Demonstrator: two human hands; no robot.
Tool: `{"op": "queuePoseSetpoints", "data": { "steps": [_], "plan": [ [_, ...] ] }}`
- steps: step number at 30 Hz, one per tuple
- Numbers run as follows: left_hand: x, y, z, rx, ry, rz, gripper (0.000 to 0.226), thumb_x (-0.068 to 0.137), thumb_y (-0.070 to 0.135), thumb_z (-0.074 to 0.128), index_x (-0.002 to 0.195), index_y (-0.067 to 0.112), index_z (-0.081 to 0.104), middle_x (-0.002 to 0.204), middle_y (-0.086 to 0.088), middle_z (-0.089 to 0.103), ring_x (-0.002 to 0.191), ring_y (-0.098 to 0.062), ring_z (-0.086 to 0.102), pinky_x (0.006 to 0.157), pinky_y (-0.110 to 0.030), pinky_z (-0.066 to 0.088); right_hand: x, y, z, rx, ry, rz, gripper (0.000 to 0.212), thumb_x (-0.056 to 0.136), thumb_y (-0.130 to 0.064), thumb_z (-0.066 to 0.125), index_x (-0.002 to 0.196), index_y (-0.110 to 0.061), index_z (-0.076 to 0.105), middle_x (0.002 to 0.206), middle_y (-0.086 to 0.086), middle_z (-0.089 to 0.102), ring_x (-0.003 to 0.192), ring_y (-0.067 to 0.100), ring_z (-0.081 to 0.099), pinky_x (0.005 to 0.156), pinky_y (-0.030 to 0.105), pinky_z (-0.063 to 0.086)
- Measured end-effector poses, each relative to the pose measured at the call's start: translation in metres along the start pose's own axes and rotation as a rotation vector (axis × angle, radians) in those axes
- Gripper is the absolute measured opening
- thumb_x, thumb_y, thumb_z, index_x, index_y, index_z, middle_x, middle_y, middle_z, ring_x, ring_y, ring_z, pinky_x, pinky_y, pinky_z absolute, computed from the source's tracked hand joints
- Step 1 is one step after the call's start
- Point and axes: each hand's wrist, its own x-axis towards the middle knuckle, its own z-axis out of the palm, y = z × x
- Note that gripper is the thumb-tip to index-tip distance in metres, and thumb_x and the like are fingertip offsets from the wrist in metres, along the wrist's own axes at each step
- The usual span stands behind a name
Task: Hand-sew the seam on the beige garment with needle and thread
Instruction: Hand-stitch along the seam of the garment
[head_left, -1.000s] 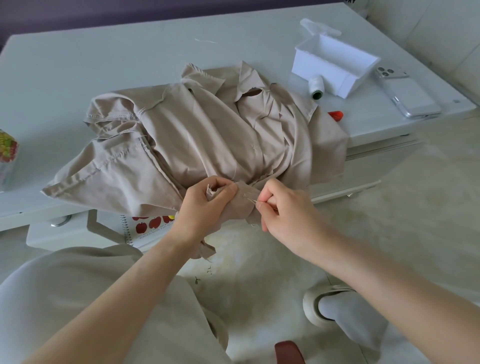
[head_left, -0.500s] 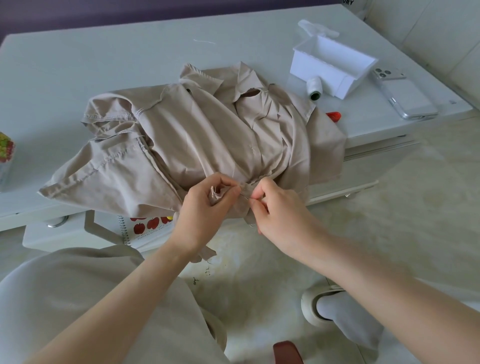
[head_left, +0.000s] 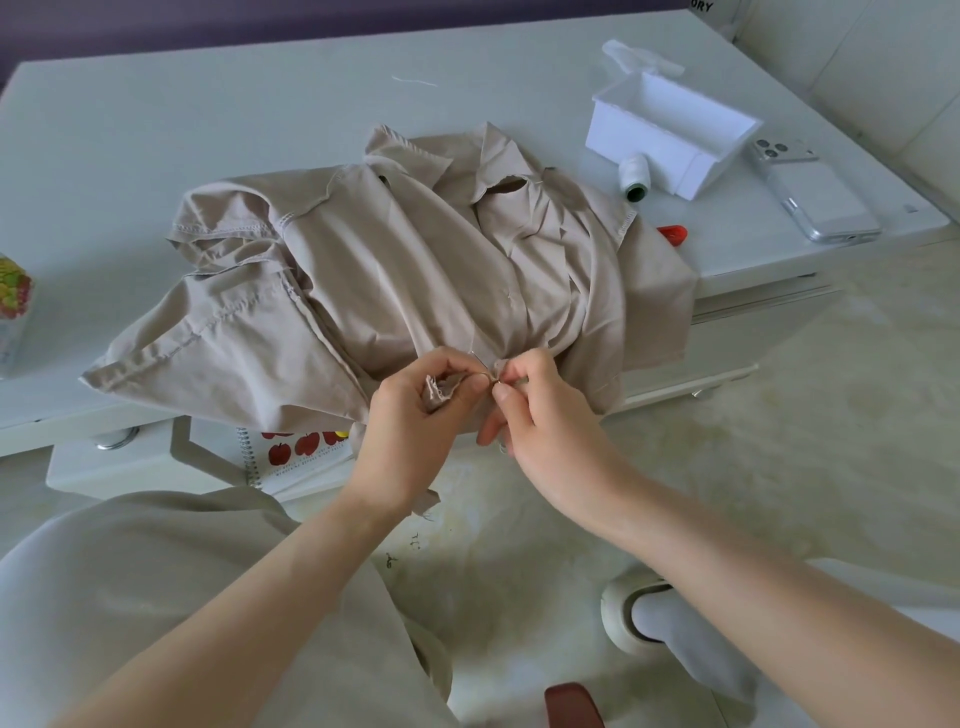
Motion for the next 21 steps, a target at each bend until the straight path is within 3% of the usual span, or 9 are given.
{"op": "queuePoseSetpoints", "data": {
  "steps": [2, 4, 7, 10, 12, 16, 18, 21],
  "plan": [
    [0.001, 0.000, -0.001, -0.052, 0.021, -0.021, 0.012, 0.090, 0.006, 0.061, 0.082, 0.012, 0.068, 0.064, -0.004, 0.063, 0.058, -0.010, 0.056, 0.055, -0.010, 0.043, -0.002, 0.001, 0.001, -0.067, -0.034, -0.044, 0.005, 0.101, -0.017, 0.036, 0.105, -0.019, 0.037, 0.088, 0.002, 0.066, 0.064, 0.004, 0.052, 0.064, 0.023, 0.044],
    [0.002, 0.001, -0.001, -0.067, 0.055, -0.022, 0.016, 0.090, 0.005, 0.061, 0.080, 0.015, 0.068, 0.065, -0.004, 0.065, 0.061, -0.006, 0.060, 0.059, -0.011, 0.046, -0.006, 0.002, 0.000, -0.124, -0.067, -0.072, 0.017, 0.101, -0.018, 0.034, 0.118, -0.018, 0.039, 0.092, 0.001, 0.067, 0.066, 0.003, 0.052, 0.069, 0.026, 0.045],
    [0.003, 0.006, -0.001, -0.138, 0.062, -0.049, 0.016, 0.090, 0.000, 0.059, 0.080, 0.010, 0.066, 0.064, 0.001, 0.064, 0.057, -0.002, 0.061, 0.056, -0.010, 0.047, -0.012, 0.004, -0.002, -0.166, -0.093, -0.141, 0.027, 0.101, -0.016, 0.039, 0.128, -0.013, 0.039, 0.086, 0.003, 0.068, 0.063, -0.006, 0.051, 0.067, 0.013, 0.038],
    [0.002, 0.006, -0.001, -0.182, 0.023, -0.073, 0.011, 0.091, 0.002, 0.058, 0.083, 0.005, 0.066, 0.065, -0.006, 0.064, 0.055, -0.013, 0.059, 0.056, -0.019, 0.051, -0.012, 0.007, -0.003, -0.118, -0.062, -0.172, 0.017, 0.099, -0.015, 0.044, 0.116, -0.014, 0.045, 0.087, 0.002, 0.070, 0.064, 0.001, 0.057, 0.063, 0.011, 0.039],
    [0.000, 0.007, 0.001, -0.215, -0.003, -0.093, 0.012, 0.091, 0.001, 0.058, 0.082, 0.004, 0.065, 0.062, -0.002, 0.065, 0.053, -0.012, 0.058, 0.053, -0.018, 0.049, -0.011, 0.007, -0.003, -0.083, -0.043, -0.160, 0.007, 0.098, -0.016, 0.047, 0.103, -0.019, 0.043, 0.084, -0.001, 0.069, 0.060, 0.009, 0.060, 0.061, 0.014, 0.043],
    [0.000, 0.008, 0.004, -0.269, -0.042, -0.139, 0.011, 0.091, 0.000, 0.056, 0.083, 0.000, 0.063, 0.062, -0.009, 0.064, 0.051, -0.016, 0.056, 0.052, -0.023, 0.048, -0.009, 0.006, -0.003, -0.062, -0.005, -0.150, 0.017, 0.097, -0.019, 0.050, 0.085, -0.024, 0.039, 0.074, -0.002, 0.067, 0.047, 0.010, 0.053, 0.058, 0.026, 0.048],
    [0.000, 0.007, 0.004, -0.263, -0.031, -0.160, 0.009, 0.091, 0.002, 0.057, 0.085, 0.001, 0.064, 0.066, -0.009, 0.064, 0.057, -0.015, 0.059, 0.056, -0.023, 0.049, -0.011, 0.007, -0.004, -0.152, -0.029, -0.162, 0.018, 0.098, -0.023, 0.049, 0.083, -0.026, 0.038, 0.075, -0.004, 0.067, 0.048, 0.005, 0.050, 0.056, 0.026, 0.045],
    [0.003, 0.004, 0.002, -0.273, 0.062, -0.230, 0.010, 0.091, 0.009, 0.060, 0.083, 0.010, 0.065, 0.059, 0.008, 0.063, 0.058, -0.002, 0.058, 0.057, -0.014, 0.048, -0.019, 0.014, -0.005, -0.412, -0.065, -0.306, 0.012, 0.098, -0.025, 0.047, 0.087, -0.022, 0.046, 0.075, -0.006, 0.068, 0.057, 0.001, 0.048, 0.057, 0.026, 0.036]
  ]
}}
